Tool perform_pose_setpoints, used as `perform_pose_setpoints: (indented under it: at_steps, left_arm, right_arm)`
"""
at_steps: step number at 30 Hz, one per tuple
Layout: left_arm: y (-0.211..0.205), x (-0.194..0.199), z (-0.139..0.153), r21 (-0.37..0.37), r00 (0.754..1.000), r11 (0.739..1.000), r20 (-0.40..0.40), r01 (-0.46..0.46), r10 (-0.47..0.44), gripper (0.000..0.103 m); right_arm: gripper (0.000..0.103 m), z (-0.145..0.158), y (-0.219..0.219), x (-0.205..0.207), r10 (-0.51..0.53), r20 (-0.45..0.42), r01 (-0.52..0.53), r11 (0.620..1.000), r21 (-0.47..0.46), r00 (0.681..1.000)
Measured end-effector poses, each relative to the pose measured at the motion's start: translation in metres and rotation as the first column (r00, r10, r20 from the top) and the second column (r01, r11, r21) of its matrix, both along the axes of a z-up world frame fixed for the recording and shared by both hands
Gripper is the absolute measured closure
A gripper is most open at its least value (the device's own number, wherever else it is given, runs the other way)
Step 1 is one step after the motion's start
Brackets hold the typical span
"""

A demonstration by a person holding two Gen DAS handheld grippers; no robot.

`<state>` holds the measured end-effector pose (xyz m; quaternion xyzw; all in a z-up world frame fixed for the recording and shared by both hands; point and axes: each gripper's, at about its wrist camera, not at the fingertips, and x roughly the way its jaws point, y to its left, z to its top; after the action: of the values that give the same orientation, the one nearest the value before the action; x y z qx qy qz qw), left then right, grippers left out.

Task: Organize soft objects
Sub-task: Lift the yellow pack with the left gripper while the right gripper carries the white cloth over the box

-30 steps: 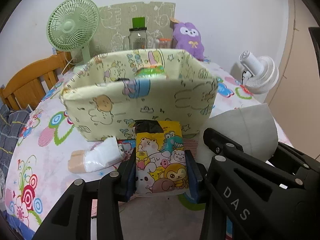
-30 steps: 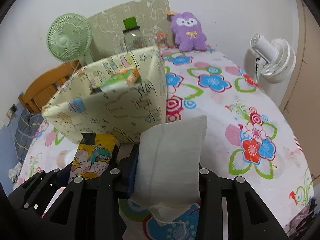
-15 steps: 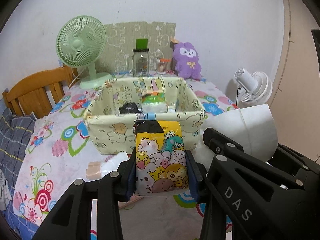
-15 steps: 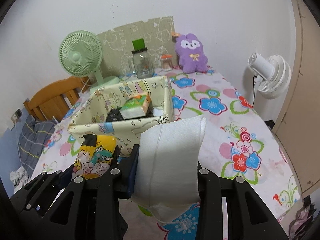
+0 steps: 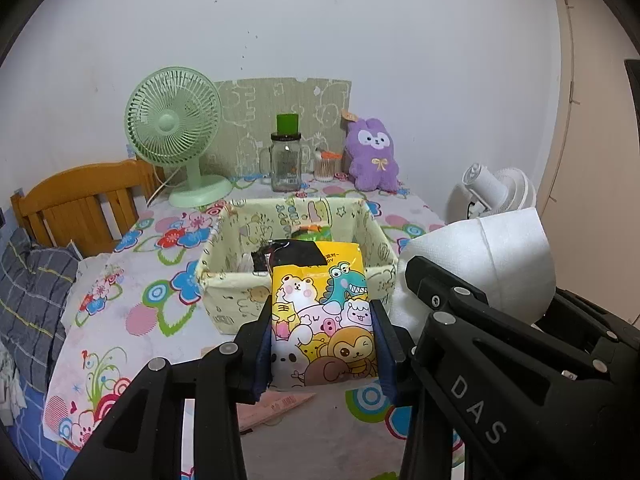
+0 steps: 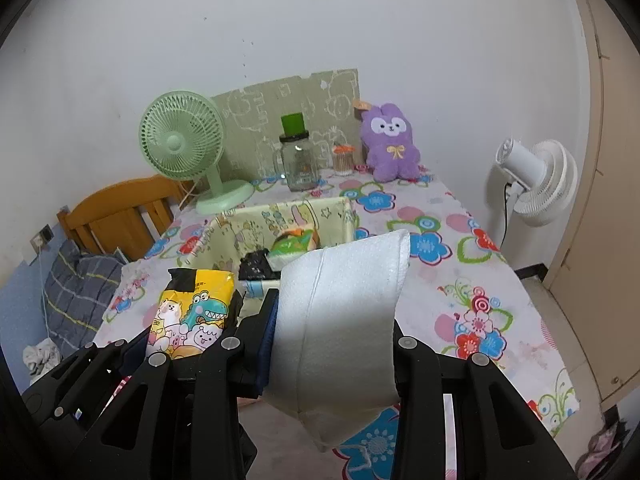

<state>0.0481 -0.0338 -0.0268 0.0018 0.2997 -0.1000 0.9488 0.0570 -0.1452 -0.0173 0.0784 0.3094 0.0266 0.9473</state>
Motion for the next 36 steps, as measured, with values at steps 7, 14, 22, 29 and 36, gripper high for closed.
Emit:
perform_pose_setpoints:
  at_steps: [7, 14, 22, 29, 36]
  left_arm:
    - [0.006, 0.002, 0.010, -0.006, 1.000, 1.000, 0.022, 0.003, -0.003, 0.060]
    - [0.013, 0.008, 0.017, -0.011, 0.999, 1.000, 0.032, -0.004, 0.005, 0.059]
    - [0.018, 0.022, 0.021, -0.014, 0.999, 1.000, 0.040, -0.018, 0.019, 0.059]
    - [0.020, 0.037, 0.021, -0.023, 0.999, 0.999, 0.040, -0.023, 0.024, 0.059]
    - [0.021, 0.056, 0.021, -0.024, 0.999, 0.999, 0.037, -0.032, 0.033, 0.059]
  right_arm:
    - [0.063, 0.012, 0.005, 0.001, 0.001, 0.022, -0.001, 1.000, -0.004, 1.000]
    - [0.063, 0.019, 0.011, 0.008, 0.008, 0.031, -0.007, 1.000, -0.009, 0.999]
    - [0.063, 0.023, 0.018, 0.025, 0.023, 0.040, -0.023, 1.000, -0.012, 0.999]
    - [0.063, 0.024, 0.020, 0.038, 0.022, 0.043, -0.022, 1.000, -0.011, 0.999]
    - [0.063, 0.023, 0.022, 0.063, 0.025, 0.042, -0.024, 1.000, -0.004, 0.999]
